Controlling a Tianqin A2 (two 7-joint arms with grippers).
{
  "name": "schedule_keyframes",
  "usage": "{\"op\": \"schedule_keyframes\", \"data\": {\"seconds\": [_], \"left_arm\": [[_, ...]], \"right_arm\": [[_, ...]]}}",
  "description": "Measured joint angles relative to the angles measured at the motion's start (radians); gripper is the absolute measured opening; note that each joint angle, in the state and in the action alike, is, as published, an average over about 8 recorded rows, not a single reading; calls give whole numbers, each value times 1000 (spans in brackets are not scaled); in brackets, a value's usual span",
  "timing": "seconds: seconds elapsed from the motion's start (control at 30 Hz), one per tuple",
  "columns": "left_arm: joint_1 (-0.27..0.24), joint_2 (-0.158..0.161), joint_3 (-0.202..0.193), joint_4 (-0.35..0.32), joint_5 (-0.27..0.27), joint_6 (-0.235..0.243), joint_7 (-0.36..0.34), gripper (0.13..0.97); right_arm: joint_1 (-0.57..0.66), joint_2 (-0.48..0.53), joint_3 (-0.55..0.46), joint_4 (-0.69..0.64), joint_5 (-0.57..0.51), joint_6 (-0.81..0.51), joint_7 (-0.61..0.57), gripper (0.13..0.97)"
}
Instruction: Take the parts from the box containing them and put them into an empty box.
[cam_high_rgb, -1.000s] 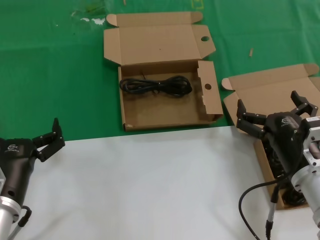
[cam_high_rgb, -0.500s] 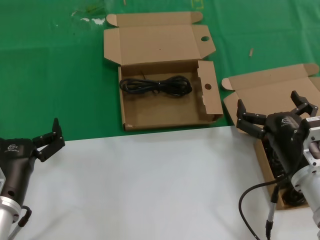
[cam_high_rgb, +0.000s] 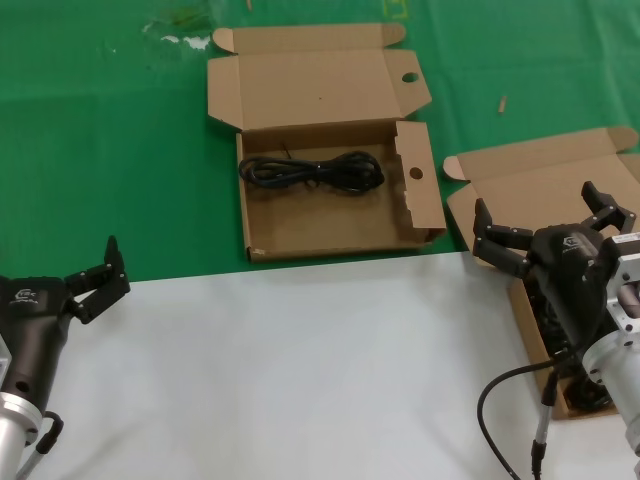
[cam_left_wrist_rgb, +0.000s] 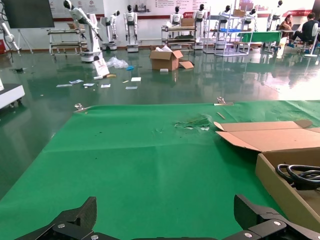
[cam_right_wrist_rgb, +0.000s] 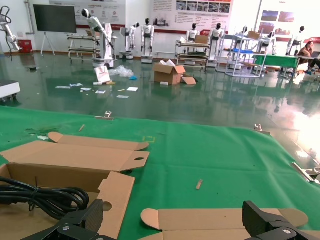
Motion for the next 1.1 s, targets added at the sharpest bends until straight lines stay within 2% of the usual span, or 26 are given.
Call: {"op": "schedule_keyframes", "data": {"seconds": [1.1], "left_arm": [[0, 0, 0, 0, 0, 0, 0, 966]], "right_arm": [[0, 0, 0, 0, 0, 0, 0, 966]]}}
